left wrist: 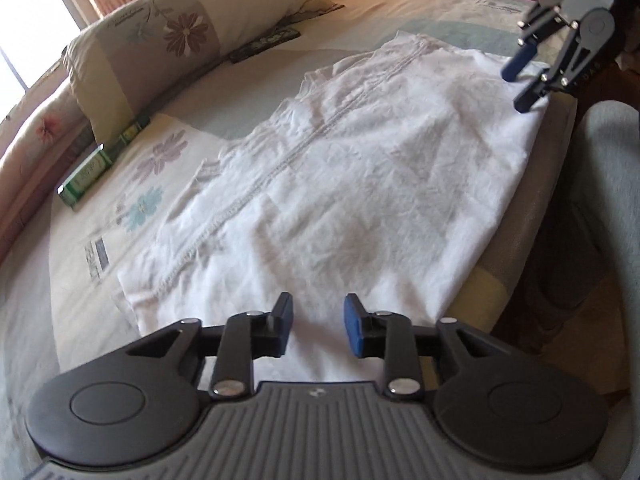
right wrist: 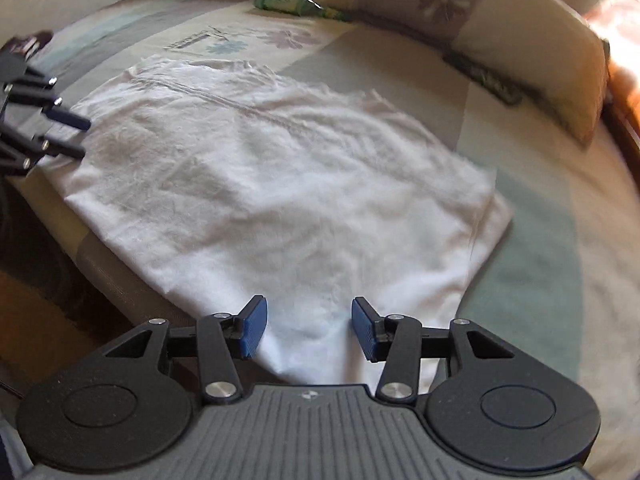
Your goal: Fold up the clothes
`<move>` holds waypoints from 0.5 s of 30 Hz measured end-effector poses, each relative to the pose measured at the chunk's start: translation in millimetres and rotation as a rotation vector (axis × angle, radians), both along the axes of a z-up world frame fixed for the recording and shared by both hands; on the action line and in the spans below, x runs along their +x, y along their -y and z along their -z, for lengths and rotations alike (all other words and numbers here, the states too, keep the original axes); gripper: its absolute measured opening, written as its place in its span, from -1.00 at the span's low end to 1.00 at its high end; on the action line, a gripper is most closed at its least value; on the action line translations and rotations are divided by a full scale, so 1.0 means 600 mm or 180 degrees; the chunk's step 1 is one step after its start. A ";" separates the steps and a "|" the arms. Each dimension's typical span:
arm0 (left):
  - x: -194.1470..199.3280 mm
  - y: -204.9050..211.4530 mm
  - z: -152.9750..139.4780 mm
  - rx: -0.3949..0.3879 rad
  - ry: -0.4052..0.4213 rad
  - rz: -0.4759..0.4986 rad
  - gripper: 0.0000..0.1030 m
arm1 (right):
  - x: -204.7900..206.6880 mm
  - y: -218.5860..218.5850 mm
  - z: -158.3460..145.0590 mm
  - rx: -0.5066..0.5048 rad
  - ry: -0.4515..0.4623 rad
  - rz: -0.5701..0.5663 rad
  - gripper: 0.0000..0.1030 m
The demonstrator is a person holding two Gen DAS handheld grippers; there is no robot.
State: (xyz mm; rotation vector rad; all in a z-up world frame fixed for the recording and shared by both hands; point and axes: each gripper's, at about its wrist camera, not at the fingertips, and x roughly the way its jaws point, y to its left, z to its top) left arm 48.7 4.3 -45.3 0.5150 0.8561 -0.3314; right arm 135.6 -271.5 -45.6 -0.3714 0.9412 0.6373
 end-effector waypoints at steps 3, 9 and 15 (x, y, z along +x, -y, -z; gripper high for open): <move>-0.015 -0.036 0.011 -0.0229 -0.0095 -0.0335 0.24 | -0.013 0.038 0.011 0.0235 -0.0131 0.0245 0.12; -0.025 -0.074 -0.029 -0.0285 0.0064 -0.0710 0.27 | -0.016 0.076 -0.037 0.0420 0.0080 0.0442 0.13; 0.000 -0.037 -0.060 -0.0995 0.0143 -0.0775 0.59 | 0.085 0.104 -0.047 0.0908 0.0173 0.0823 -0.33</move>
